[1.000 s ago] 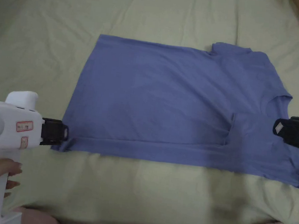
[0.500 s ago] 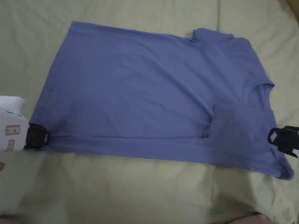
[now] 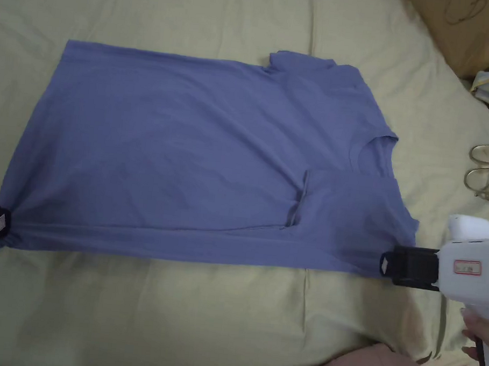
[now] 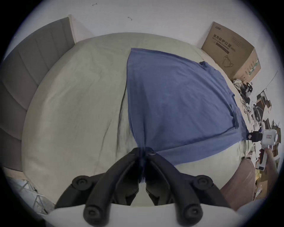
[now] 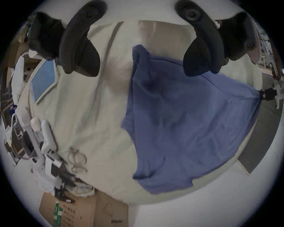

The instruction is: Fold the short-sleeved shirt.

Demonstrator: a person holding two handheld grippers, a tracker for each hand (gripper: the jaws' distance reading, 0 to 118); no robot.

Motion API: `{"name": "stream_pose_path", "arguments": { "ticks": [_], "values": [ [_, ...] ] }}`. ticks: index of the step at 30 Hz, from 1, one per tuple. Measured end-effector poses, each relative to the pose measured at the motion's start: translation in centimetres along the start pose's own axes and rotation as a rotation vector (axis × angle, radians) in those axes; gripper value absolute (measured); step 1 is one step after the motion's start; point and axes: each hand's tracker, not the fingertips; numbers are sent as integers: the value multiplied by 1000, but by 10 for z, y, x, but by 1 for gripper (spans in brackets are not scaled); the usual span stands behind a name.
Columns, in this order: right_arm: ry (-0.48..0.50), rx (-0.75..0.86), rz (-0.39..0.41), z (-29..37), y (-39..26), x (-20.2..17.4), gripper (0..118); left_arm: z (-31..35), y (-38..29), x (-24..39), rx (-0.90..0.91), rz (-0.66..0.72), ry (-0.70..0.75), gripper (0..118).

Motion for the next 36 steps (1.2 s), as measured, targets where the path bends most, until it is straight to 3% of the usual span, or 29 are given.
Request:
{"name": "stream_pose_path", "arguments": {
  "ticks": [1,2,3,5,6,8,12,18,23,29,36],
  "values": [
    [2,1,8,-3,0,1,108,0,0,-10,-3,3,1,5],
    [4,-2,23,-4,-1,0,94,-2,-2,18,-7,7,1,5],
    [0,3,47,-4,-2,-1,65,-2,-2,14,-13,14,0,5],
    [24,23,67,2,-2,-3,51,-2,-4,0,-19,21,-1,5],
    [27,24,72,5,-2,-4,35,-2,-4,25,-21,21,-2,5],
    [2,34,102,11,-2,-8,14,-1,-5,19,-27,16,-2,5],
    [86,38,52,23,0,-1,9,3,-4,21,-21,25,-13,5],
    [64,101,81,46,3,-8,9,15,2,25,5,66,-51,5],
    [122,129,2,63,24,-2,8,23,25,20,32,106,-90,5],
    [215,127,-179,67,80,8,8,13,90,18,54,118,-133,5],
    [209,67,-231,12,158,3,8,-66,170,25,-66,96,-83,5]
  ]
}}
